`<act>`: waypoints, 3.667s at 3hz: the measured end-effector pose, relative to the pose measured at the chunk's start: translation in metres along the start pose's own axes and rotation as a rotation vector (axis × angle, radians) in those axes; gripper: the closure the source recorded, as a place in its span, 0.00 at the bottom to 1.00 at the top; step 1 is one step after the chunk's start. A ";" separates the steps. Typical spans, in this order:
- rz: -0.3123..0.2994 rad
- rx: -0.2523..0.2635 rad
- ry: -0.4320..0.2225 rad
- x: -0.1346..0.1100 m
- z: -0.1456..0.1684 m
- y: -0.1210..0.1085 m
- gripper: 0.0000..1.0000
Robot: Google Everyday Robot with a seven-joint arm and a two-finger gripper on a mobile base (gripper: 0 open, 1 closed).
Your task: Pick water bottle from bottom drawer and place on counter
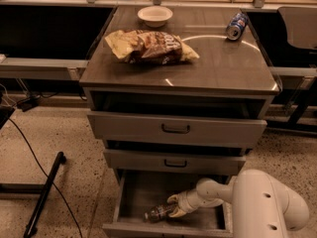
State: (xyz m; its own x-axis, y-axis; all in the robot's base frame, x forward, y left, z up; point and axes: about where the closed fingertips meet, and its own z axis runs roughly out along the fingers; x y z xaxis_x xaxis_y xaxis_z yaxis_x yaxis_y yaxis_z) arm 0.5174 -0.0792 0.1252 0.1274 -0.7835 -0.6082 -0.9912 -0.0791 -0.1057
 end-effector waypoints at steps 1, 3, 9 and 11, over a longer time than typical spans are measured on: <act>0.004 -0.007 -0.008 0.003 0.001 0.000 0.95; -0.014 0.031 -0.132 -0.010 -0.011 0.002 1.00; 0.016 0.442 -0.460 -0.101 -0.239 0.042 1.00; 0.018 0.423 -0.403 -0.108 -0.336 0.041 1.00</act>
Offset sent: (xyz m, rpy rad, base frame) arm -0.0024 -0.0039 0.0571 0.3966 -0.0869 0.0386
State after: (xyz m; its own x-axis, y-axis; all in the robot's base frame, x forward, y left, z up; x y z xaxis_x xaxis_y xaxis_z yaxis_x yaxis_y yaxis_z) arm 0.4516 -0.2051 0.4505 0.1962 -0.4798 -0.8551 -0.9040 0.2492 -0.3473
